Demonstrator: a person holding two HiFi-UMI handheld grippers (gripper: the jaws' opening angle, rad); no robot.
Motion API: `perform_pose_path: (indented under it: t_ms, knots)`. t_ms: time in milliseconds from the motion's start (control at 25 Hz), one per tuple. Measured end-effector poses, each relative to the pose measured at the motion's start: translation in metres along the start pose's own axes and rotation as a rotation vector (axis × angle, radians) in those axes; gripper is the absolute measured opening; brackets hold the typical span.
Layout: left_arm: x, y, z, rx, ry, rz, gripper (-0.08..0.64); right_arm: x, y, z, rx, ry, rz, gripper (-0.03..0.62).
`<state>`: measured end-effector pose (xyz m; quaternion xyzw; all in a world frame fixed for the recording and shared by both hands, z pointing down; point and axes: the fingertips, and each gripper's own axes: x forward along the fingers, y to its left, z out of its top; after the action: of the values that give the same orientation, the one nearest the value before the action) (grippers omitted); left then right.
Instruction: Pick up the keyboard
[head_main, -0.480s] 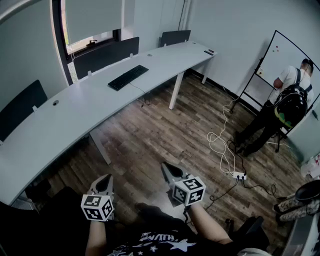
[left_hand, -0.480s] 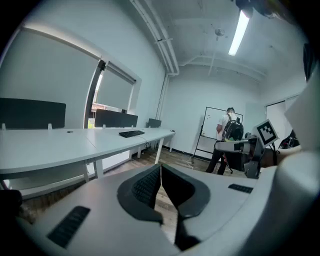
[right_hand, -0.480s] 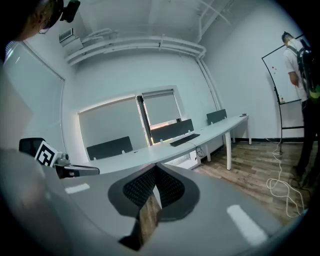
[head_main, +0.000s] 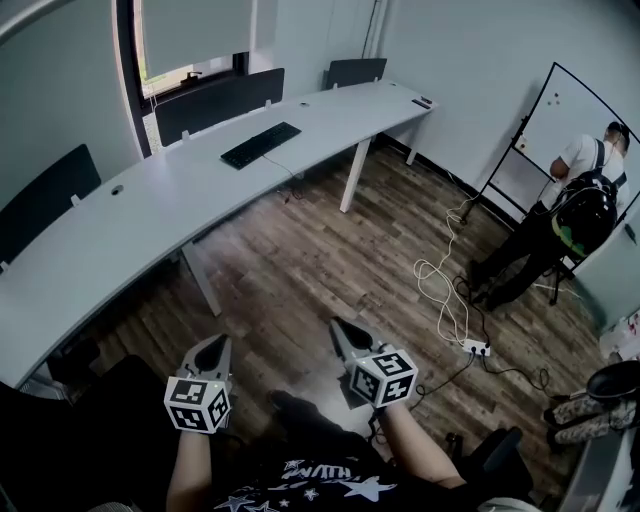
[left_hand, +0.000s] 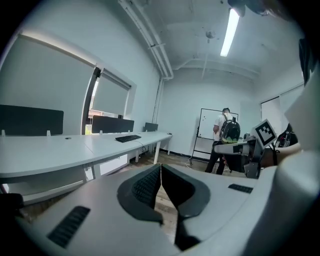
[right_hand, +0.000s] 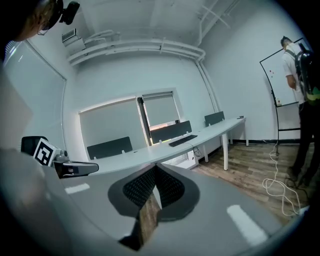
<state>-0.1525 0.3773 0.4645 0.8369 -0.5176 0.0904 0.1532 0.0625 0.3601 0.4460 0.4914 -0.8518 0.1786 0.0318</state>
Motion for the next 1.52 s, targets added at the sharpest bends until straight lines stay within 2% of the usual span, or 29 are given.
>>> perform_pose_path:
  t_ms: [160,320,560,760,920,1200,1520]
  knots:
    - [-0.008,-0.006,0.001,0.015,-0.032,0.027,0.014,-0.011,0.001,-0.006,-0.003,0.008,-0.005,0.002]
    - [-0.015,-0.009,0.008,0.086,-0.08,0.078,0.014,-0.019,0.002,-0.01,-0.004,0.014,-0.006,0.002]
    - [-0.015,-0.016,0.01,0.168,-0.087,0.078,0.015,-0.019,-0.002,-0.01,-0.007,0.009,0.004,0.002]
    - [-0.005,-0.005,0.018,0.143,-0.114,0.12,0.014,-0.002,-0.009,-0.011,0.007,0.005,0.042,0.003]
    - [0.013,0.002,0.027,0.135,-0.103,0.125,0.014,0.017,-0.019,0.003,-0.025,0.002,0.047,0.003]
    - [0.07,0.004,0.033,0.123,-0.063,0.13,0.014,0.051,-0.068,0.011,-0.015,0.035,0.053,0.003]
    - [0.155,-0.003,0.05,0.116,-0.026,0.107,0.015,0.094,-0.148,0.03,0.017,0.039,0.026,0.003]
